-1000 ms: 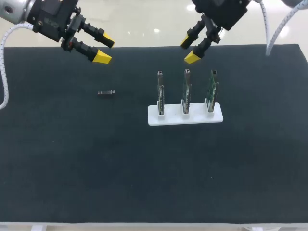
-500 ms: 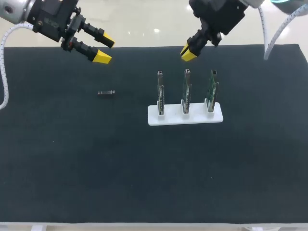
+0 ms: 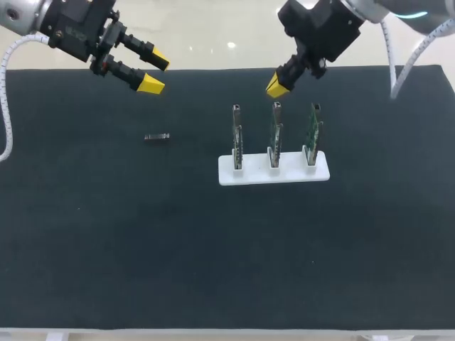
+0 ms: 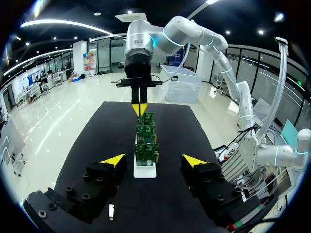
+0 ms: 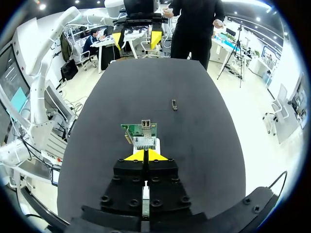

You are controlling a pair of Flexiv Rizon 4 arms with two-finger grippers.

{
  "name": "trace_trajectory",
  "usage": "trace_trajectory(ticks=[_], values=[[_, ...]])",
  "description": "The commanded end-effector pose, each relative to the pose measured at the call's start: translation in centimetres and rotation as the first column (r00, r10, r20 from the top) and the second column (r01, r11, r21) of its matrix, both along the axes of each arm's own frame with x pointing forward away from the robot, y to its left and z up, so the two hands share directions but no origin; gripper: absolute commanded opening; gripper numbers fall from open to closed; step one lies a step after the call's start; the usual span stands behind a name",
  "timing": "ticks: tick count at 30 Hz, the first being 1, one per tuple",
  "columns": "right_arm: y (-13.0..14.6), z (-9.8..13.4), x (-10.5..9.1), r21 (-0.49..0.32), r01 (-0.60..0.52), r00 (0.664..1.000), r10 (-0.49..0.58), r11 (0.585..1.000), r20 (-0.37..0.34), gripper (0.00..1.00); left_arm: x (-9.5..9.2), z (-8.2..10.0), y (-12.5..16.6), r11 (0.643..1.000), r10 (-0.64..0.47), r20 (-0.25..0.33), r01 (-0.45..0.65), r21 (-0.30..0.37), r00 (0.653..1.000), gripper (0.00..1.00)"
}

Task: Pick up the optical module with the left hand, and insert it into the network port with the right hand.

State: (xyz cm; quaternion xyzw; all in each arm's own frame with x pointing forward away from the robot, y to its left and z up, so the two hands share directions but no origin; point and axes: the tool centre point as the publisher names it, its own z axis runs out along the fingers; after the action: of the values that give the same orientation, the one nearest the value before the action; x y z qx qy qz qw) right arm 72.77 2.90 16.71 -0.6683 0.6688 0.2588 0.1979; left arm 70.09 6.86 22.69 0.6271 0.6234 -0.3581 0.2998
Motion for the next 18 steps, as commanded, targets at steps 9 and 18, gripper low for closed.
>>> trace_trajectory(ticks=[9, 18], values=[[-0.1, -1.0, -0.4, 0.012, 0.002, 1.0, -0.002, 1.0, 0.003, 0.0, 0.1, 0.0, 0.0, 1.0, -0.001, -0.001, 0.001, 0.003, 1.0, 1.0], [-0.3, -1.7, -0.5, 0.02, 0.0, 1.0, 0.0, 1.0, 0.005, 0.0, 0.1, 0.0, 0.0, 1.0, -0.001, -0.001, 0.001, 0.003, 1.0, 1.0]])
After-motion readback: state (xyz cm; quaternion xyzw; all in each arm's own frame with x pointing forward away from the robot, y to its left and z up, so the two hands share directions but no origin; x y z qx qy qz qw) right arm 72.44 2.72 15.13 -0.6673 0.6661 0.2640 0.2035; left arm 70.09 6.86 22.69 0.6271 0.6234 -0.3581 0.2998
